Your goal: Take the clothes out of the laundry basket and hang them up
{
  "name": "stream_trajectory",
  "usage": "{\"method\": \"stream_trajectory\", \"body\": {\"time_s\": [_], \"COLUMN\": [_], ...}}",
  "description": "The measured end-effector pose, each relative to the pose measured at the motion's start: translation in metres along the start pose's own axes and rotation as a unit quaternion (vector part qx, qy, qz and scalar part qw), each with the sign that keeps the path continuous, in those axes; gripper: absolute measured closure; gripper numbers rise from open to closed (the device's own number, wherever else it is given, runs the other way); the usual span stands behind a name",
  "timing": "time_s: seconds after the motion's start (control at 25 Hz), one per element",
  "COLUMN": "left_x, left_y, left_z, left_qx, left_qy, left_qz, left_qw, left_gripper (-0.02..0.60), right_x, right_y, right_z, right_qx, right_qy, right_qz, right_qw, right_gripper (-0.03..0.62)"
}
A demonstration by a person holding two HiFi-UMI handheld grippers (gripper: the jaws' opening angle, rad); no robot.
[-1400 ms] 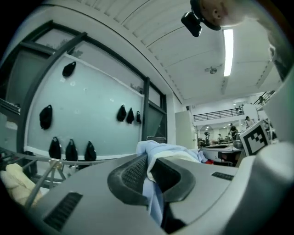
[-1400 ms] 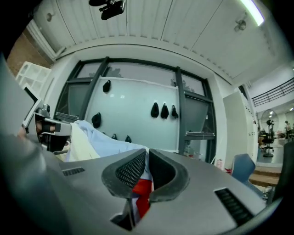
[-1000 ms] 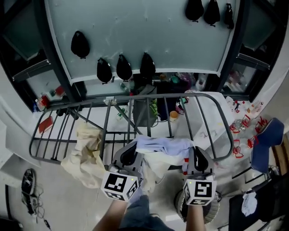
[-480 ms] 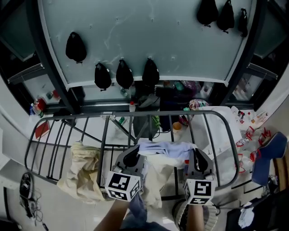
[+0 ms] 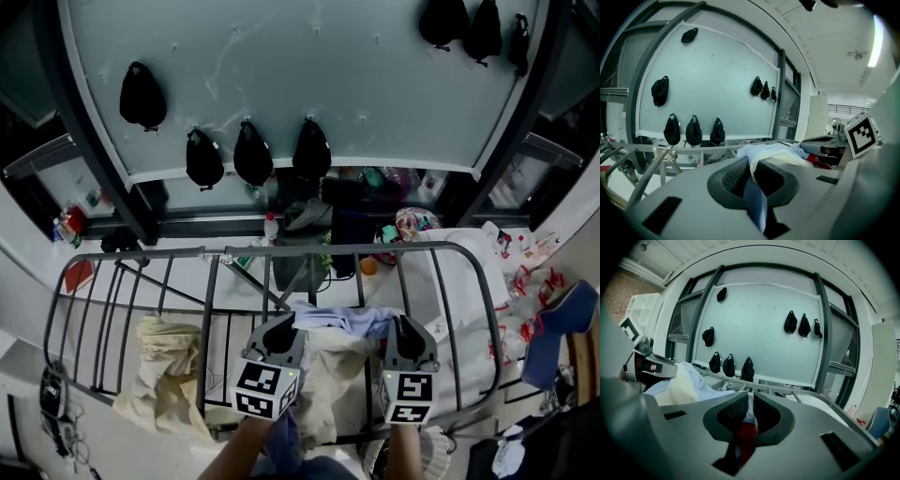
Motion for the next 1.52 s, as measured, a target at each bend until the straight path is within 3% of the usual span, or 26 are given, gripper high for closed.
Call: {"method": "stream_trajectory", "body": {"time_s": [0.2,0.48,0.96,1.08,1.32,1.52], "left_x": [0.001,0.006,0.049,0.070,0.110,0.137], "left_y": [0.002,0.007,0.007,-0.002,-0.017,-0.037], "left_z": [-0.007,0.007,0.078,0.100,0.145,0.170], "left_qx": [-0.027,-0.026,0.048,0.073,0.138,0.146], "left_qy": [0.001,0.009,0.047,0.048,0.062,0.066], "left_qz": [0.002,0.014,0.012,0.007,-0.020,-0.028], "left_qw": [0.9996,0.9995,0.9976,0.9961,0.9883,0.9867], "left_gripper": [0.520,0.332,0.327,0.342,0.496,0.550], "right_x": [0.004,0.013,0.023,0.019,0.009,-0.001], "right_y": [0.004,0.015,0.010,-0.002,-0.024,-0.041], "right_z": [-0.007,0.007,0.079,0.104,0.155,0.185], "right_qx": [-0.015,0.013,0.087,0.109,0.154,0.164], "right_qy": [0.007,0.018,0.061,0.093,0.125,0.141], "right_qz": [-0.012,-0.032,-0.038,-0.028,-0.024,-0.022], "right_qw": [1.000,0.999,0.994,0.989,0.980,0.976], "right_gripper": [0.537,0.431,0.428,0.453,0.566,0.591]}}
Point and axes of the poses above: the fingertips, and each gripper's own axes: z backward along the fingers, x to its right, y out of its top, the point moved 10 cm from there along z, backward along the fingers, and after that the axes turned 8 degrees about -x, right-handed, at the moved point
